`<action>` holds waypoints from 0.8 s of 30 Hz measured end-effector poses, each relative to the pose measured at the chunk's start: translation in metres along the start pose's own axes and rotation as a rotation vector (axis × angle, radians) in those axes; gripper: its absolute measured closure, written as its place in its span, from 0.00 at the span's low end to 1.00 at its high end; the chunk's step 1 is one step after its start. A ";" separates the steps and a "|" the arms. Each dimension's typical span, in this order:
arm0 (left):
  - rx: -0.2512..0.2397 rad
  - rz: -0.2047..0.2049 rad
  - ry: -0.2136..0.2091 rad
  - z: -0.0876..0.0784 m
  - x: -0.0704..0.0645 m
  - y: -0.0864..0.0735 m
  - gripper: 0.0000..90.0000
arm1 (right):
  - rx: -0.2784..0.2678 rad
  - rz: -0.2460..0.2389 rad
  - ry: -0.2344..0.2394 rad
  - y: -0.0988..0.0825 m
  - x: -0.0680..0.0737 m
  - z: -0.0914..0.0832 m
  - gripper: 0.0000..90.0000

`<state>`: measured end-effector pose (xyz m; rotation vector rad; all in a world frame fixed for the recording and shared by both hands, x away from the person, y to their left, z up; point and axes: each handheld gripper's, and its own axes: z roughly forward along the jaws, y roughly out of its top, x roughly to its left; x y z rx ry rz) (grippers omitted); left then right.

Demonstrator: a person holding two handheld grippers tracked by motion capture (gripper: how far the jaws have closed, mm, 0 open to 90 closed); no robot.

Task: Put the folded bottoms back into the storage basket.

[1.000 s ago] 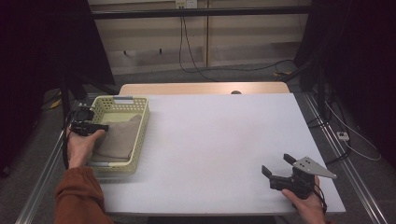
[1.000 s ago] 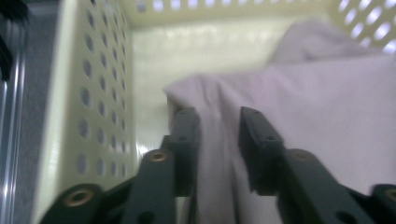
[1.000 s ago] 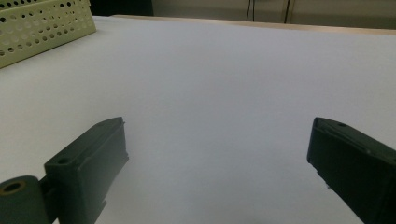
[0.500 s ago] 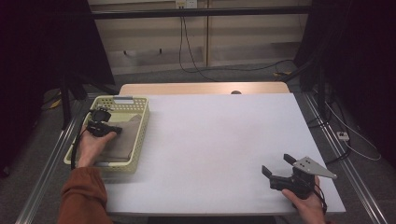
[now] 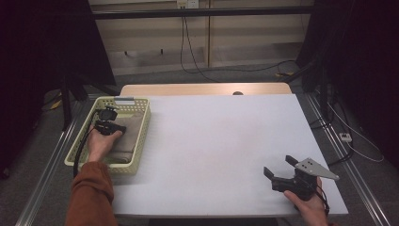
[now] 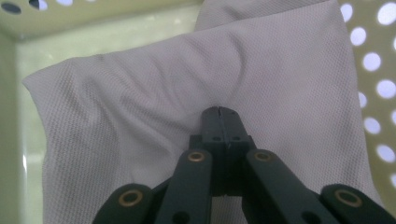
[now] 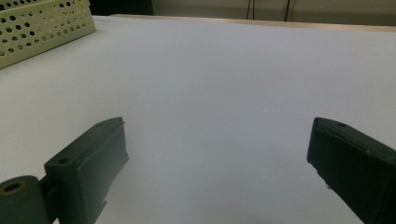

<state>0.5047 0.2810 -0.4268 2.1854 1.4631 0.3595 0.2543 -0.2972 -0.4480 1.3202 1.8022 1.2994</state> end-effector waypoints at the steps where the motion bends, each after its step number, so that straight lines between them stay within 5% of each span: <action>1: 0.007 0.002 -0.007 -0.001 0.000 -0.001 1.00 | -0.001 0.000 0.001 0.000 0.000 0.000 0.05; 7: 0.043 0.053 -0.009 -0.005 -0.004 -0.003 1.00 | 0.001 0.000 -0.004 0.000 0.000 0.000 0.05; 13: -0.034 0.112 -0.003 -0.012 -0.006 -0.004 0.99 | 0.007 -0.001 -0.005 0.000 0.000 0.001 0.05; 16: 0.055 0.116 -0.034 -0.004 -0.007 -0.006 1.00 | 0.008 -0.003 -0.003 0.000 0.000 0.001 0.05; 24: 0.167 0.144 -0.027 -0.009 -0.020 -0.010 1.00 | 0.004 0.002 -0.007 0.000 0.000 0.000 0.05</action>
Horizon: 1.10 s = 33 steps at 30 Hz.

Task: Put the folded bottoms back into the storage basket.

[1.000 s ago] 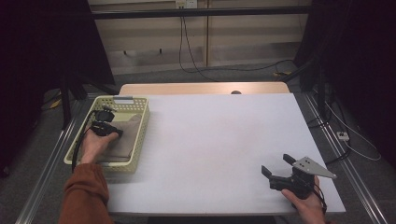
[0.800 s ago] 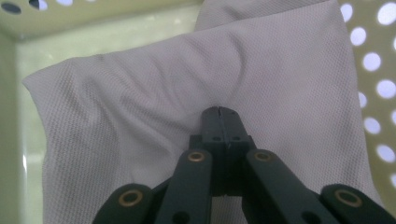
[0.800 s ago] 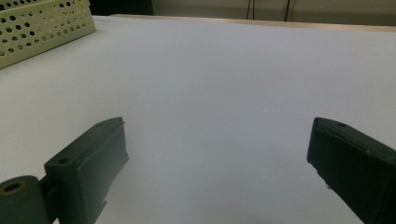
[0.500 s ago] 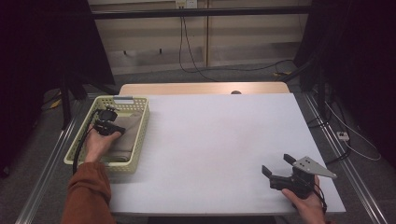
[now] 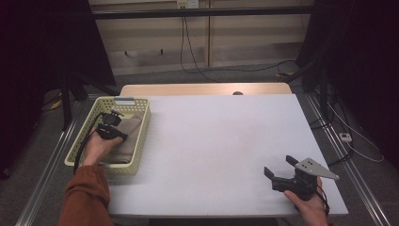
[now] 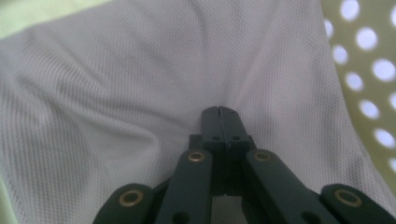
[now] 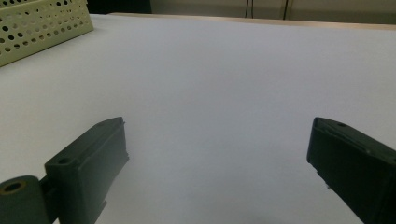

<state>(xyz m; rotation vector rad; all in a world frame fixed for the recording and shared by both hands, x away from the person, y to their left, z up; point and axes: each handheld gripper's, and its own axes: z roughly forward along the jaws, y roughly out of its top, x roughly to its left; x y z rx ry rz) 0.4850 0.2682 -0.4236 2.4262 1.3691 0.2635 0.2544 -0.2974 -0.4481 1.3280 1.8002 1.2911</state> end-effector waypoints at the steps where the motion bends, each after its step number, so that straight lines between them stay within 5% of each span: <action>1: 0.021 0.017 0.004 -0.002 -0.003 -0.001 1.00 | 0.001 -0.002 0.002 0.000 0.000 0.000 0.05; 8: 0.054 -0.003 -0.077 -0.008 -0.001 -0.004 1.00 | 0.002 -0.006 0.000 0.000 0.000 0.000 0.05; 12: -0.082 -0.024 -0.087 -0.015 0.007 -0.004 1.00 | 0.002 0.002 -0.002 0.000 -0.001 0.001 0.05; 14: -0.182 -0.046 -0.061 -0.020 0.013 -0.003 1.00 | 0.003 0.000 -0.002 0.000 -0.001 0.001 0.05; 17: -0.252 -0.090 -0.012 -0.025 0.025 0.002 1.00 | 0.004 0.001 -0.003 0.000 0.000 0.001 0.05; 20: -0.272 -0.118 0.059 -0.020 0.033 0.005 1.00 | 0.002 0.002 -0.003 0.000 -0.001 0.001 0.05; 24: -0.329 -0.149 0.091 -0.013 0.043 0.010 0.99 | 0.006 0.002 -0.003 0.000 -0.001 0.001 0.05; 30: -0.314 -0.118 0.087 -0.005 0.042 0.025 0.99 | 0.007 0.003 -0.006 0.000 -0.001 0.002 0.05; 33: -0.270 -0.140 0.085 0.004 0.045 0.025 0.99 | 0.005 0.004 -0.006 0.000 -0.001 0.001 0.05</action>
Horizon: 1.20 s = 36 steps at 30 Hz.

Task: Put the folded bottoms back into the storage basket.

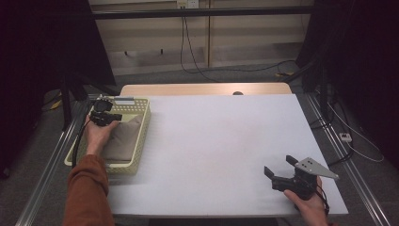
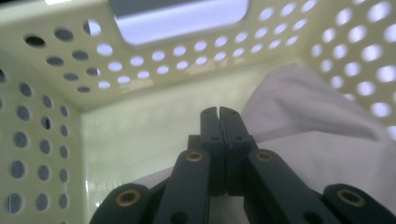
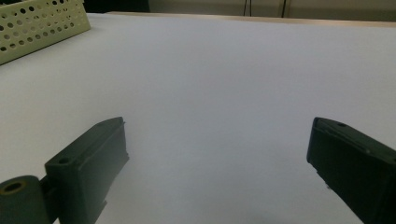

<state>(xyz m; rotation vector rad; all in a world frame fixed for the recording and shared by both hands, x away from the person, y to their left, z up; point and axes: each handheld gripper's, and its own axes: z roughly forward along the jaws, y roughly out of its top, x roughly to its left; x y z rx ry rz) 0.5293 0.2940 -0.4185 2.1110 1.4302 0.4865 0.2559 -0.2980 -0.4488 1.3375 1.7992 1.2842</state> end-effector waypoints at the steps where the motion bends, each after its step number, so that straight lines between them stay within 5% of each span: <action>1: 0.021 -0.005 -0.005 0.002 0.001 -0.001 0.99 | 0.000 0.000 0.002 0.000 0.000 0.000 0.05; 9: 0.136 0.019 -0.094 -0.011 -0.003 -0.008 1.00 | 0.000 0.001 0.001 0.000 0.000 0.000 0.05; 17: 0.185 0.063 -0.165 -0.024 -0.012 -0.026 1.00 | 0.001 -0.001 -0.003 0.000 0.000 0.000 0.05; 22: 0.196 0.110 -0.100 -0.016 -0.022 -0.024 1.00 | 0.004 -0.002 -0.002 0.000 0.000 0.001 0.05; 27: 0.217 0.095 -0.041 -0.005 -0.024 -0.013 1.00 | 0.002 -0.003 -0.002 0.000 0.000 0.000 0.05; 30: 0.199 0.134 0.007 0.002 -0.024 -0.007 1.00 | 0.002 -0.002 -0.003 0.000 0.000 0.000 0.05; 36: 0.142 0.090 0.015 0.014 -0.016 0.002 1.00 | 0.003 0.001 -0.002 0.000 0.000 0.001 0.05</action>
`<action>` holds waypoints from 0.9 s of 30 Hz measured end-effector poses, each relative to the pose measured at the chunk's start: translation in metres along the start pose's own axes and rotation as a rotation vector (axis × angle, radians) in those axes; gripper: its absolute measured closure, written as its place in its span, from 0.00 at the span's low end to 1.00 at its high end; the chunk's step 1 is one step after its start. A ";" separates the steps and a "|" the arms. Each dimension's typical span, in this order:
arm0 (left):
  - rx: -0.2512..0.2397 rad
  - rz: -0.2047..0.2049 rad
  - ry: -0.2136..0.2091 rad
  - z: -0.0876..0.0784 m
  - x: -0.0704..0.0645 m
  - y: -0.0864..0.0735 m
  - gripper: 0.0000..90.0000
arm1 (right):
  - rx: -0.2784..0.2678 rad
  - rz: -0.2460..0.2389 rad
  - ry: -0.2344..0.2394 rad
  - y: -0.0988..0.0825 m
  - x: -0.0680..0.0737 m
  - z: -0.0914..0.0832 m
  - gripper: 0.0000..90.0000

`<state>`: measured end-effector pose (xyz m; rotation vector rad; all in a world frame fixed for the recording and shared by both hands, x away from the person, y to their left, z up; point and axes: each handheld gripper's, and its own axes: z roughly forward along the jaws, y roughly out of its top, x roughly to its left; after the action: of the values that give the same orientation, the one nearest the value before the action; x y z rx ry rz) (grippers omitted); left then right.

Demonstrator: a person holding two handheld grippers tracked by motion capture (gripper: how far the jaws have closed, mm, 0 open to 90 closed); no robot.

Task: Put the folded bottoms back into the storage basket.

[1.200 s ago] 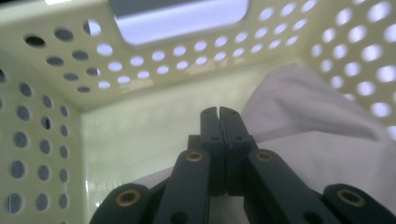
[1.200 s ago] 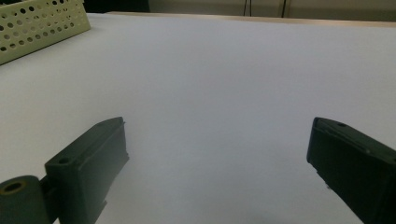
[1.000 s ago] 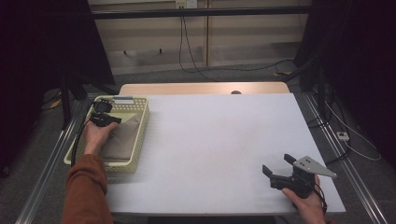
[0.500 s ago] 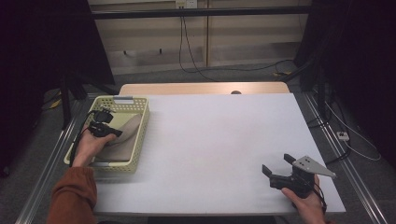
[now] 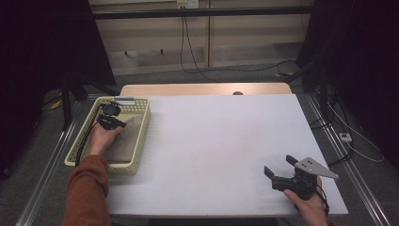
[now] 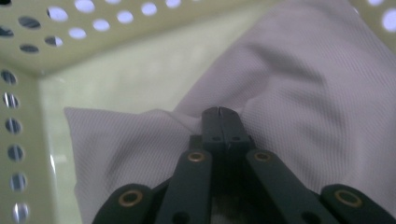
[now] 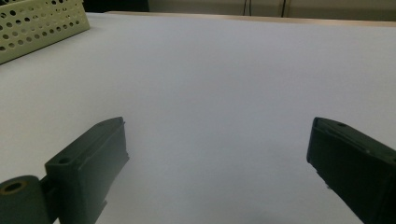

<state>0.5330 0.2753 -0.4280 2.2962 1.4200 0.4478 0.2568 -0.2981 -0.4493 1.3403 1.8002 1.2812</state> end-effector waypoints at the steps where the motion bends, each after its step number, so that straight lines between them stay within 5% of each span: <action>1: -0.007 0.000 0.004 0.001 0.000 0.001 1.00 | 0.002 0.000 -0.001 0.000 0.000 0.000 0.05; 5: -0.044 -0.012 0.009 0.004 0.003 0.005 1.00 | 0.002 0.001 -0.003 0.000 0.000 0.000 0.05; 7: -0.059 -0.065 -0.024 -0.002 0.007 0.003 1.00 | 0.002 0.003 -0.003 0.000 0.000 0.000 0.05; 11: -0.154 -0.092 -0.040 -0.021 0.011 -0.006 1.00 | 0.008 0.006 -0.006 0.000 -0.002 0.001 0.05; 13: -0.136 -0.068 0.006 -0.025 0.012 -0.011 1.00 | 0.006 0.005 -0.006 0.000 -0.001 0.001 0.05; 15: -0.118 -0.090 0.005 -0.026 0.017 -0.020 1.00 | 0.004 0.001 -0.006 0.000 0.000 0.000 0.05; 17: -0.068 -0.082 0.037 -0.022 0.022 -0.026 1.00 | 0.003 -0.002 -0.006 0.000 0.000 0.000 0.05; 19: -0.011 -0.067 0.024 -0.012 0.025 -0.032 1.00 | 0.006 -0.001 -0.006 0.000 0.000 0.001 0.05; 24: 0.005 -0.051 0.056 -0.006 0.026 -0.026 1.00 | 0.008 0.000 -0.008 0.000 -0.001 0.001 0.05; 27: -0.023 -0.075 0.061 -0.002 0.028 -0.024 1.00 | 0.007 0.002 -0.008 0.000 -0.001 0.001 0.05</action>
<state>0.5257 0.3105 -0.4364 2.2207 1.5161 0.5124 0.2575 -0.2984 -0.4496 1.3490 1.8002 1.2701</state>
